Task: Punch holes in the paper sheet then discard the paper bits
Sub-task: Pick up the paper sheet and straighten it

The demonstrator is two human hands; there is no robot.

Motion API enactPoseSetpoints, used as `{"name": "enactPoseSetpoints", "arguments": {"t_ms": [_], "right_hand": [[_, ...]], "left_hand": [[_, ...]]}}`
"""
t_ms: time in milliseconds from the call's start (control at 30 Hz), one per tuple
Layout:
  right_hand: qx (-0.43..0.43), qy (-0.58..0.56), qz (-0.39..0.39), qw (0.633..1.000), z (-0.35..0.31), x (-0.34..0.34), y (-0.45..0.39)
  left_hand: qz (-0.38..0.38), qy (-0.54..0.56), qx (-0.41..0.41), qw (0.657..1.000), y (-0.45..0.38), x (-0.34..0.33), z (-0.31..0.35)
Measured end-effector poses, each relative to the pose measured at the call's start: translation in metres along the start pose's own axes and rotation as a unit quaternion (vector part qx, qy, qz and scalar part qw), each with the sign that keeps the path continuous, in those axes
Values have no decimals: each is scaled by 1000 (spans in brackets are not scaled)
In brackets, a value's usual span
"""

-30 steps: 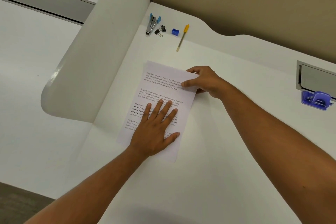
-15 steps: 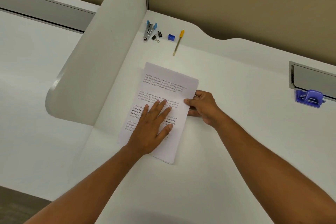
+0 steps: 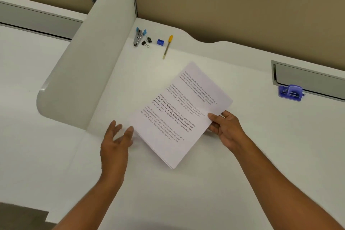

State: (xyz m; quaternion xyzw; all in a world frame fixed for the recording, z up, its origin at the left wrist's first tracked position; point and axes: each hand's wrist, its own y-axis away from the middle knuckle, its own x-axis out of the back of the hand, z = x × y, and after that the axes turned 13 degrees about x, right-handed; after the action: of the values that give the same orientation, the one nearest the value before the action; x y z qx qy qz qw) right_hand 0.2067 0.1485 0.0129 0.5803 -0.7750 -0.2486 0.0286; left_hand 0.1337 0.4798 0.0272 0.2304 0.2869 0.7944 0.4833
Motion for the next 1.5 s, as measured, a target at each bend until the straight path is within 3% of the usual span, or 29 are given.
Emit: {"name": "enactPoseSetpoints", "arguments": {"t_ms": [100, 200, 467, 700, 800, 967, 1133, 1500], "right_hand": [[13, -38, 45, 998, 1, 24, 26], [23, -68, 96, 993, 3, 49, 51], [48, -111, 151, 981, -4, 133, 99], [41, -101, 111, 988, -40, 247, 115], [46, -59, 78, 994, -66, 305, 114], [40, 27, 100, 994, -108, 377, 95], [73, 83, 121, 986, -128, 414, 77], [71, 59, 167, 982, -104, 446, 72]], "left_hand": [[-176, 26, 105, 978, 16, -19, -5], [-258, -33, 93, 961, 33, -41, -13], [-217, -82, 40, 972, 66, -117, -30], [-226, -125, 15, 966, 104, -188, -64], [-239, -138, 16, 961, 118, -217, -79], [-259, -157, 13, 953, 137, -269, -99], [-259, -165, 4, 952, 149, -311, -103], [-259, -226, -17, 939, 135, -366, -89]]}}
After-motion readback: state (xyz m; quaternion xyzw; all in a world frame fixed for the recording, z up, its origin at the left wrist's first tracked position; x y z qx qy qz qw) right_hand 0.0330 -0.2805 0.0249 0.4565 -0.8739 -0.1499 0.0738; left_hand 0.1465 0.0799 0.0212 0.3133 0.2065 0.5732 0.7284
